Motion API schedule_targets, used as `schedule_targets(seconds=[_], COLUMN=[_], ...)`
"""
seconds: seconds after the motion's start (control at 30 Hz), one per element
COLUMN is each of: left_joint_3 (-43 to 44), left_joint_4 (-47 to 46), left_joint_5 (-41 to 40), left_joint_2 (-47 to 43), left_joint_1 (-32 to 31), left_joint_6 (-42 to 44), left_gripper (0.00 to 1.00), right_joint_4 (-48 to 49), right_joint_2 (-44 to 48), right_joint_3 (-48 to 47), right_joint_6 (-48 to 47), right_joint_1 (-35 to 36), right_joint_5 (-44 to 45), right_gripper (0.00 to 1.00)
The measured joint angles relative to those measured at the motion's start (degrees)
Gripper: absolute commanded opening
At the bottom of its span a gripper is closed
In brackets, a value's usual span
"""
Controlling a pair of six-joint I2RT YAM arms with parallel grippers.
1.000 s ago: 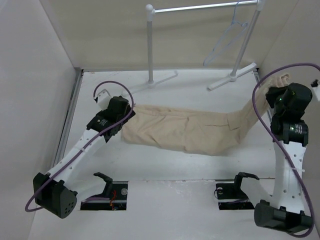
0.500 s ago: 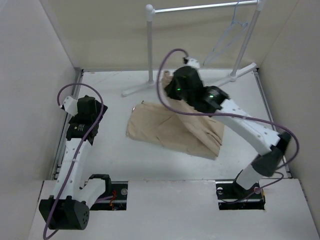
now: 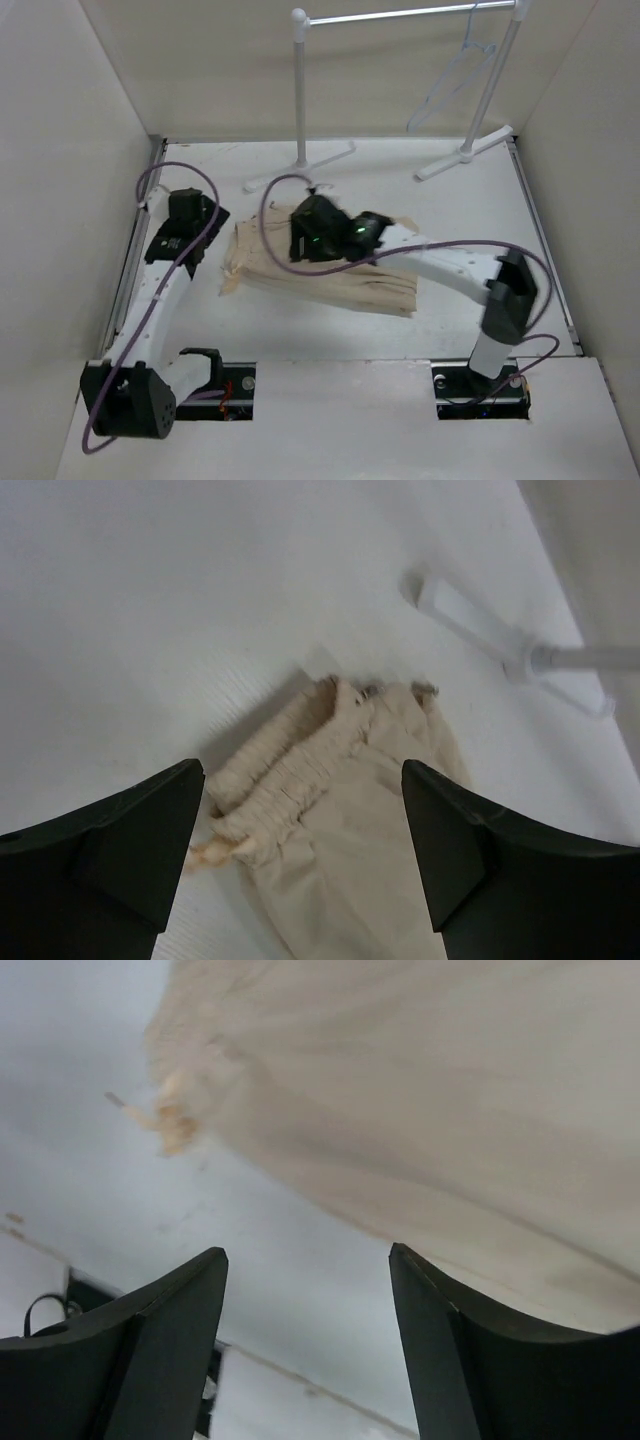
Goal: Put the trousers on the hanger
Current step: Fold the trousers at the center of the board.
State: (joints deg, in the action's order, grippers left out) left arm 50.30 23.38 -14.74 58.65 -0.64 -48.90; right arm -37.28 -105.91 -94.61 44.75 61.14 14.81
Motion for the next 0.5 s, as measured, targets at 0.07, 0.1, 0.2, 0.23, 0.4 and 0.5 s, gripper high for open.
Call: schedule_targets(seconds=[0.07,0.1,0.2,0.23,0.4,0.5], left_joint_3=[0.7,1.2,3.8,5.0,13.1,18.4], left_joint_4=[-1.6,-2.6,-5.3,-5.9,-7.9,-8.3], left_joint_5=[-0.4,-0.4,0.2,0.5,1.7,2.9], left_joint_2=[4.4,7.1,15.8,18.9,31.5,36.8], left_joint_1=[-6.6,-10.1,-18.7,-20.8,-26.7,-29.1], left_joint_6=[0.1,0.2,0.9,1.3,4.4,6.1], left_gripper=[0.78,0.77,0.75,0.73,0.67,0.61], right_joint_4=[2.1,3.4,5.9,6.5,6.4,5.3], right_joint_2=[10.9,16.5,31.5,34.8,42.2,40.8], right_joint_3=[9.6,14.0,25.8,29.2,45.1,49.4], right_joint_6=[-0.3,-0.2,0.5,0.9,2.2,2.6], right_joint_1=[-6.2,-9.6,-19.9,-21.8,-28.3,-30.1], right_joint_5=[-0.6,-0.7,-0.3,-0.6,-4.3,-6.6], right_gripper=[0.49,0.36,0.16,0.16,0.23,0.34])
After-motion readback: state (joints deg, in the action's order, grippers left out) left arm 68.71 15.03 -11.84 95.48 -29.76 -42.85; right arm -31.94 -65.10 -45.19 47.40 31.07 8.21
